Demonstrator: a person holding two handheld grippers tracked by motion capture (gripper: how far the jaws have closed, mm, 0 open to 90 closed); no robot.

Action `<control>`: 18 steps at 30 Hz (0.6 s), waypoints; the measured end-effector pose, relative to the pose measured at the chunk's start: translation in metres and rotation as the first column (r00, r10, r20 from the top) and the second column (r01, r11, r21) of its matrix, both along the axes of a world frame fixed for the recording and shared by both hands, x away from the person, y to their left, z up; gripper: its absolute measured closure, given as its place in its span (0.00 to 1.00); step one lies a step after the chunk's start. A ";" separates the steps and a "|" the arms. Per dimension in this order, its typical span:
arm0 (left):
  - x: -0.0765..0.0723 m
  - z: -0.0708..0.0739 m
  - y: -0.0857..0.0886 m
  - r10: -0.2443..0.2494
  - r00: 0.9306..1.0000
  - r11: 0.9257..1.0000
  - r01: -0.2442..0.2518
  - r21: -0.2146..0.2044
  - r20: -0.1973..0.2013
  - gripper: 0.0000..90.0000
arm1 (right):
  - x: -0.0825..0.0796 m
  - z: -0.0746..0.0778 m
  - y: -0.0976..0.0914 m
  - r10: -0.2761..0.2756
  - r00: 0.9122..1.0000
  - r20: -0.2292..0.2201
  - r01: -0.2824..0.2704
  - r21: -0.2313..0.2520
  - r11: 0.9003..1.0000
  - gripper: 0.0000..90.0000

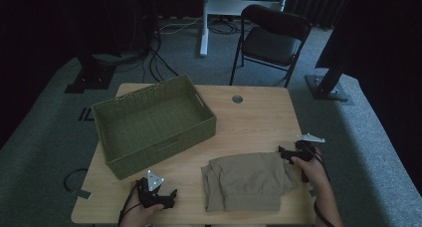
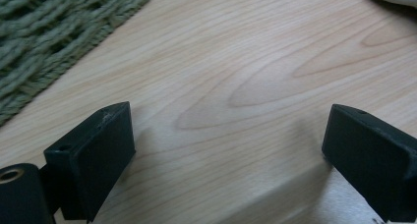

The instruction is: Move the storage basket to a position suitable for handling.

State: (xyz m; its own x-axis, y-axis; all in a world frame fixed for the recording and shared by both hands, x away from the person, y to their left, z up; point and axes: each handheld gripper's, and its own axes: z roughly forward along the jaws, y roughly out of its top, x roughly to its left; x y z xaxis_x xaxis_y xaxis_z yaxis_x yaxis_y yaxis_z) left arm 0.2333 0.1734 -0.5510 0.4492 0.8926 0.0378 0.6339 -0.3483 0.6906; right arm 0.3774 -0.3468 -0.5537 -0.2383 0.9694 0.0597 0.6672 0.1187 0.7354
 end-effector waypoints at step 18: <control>0.002 0.013 0.005 0.009 1.000 0.997 -0.007 -0.071 0.023 0.07 | 0.019 0.037 0.032 0.092 0.994 0.050 -0.094 0.039 0.995 0.14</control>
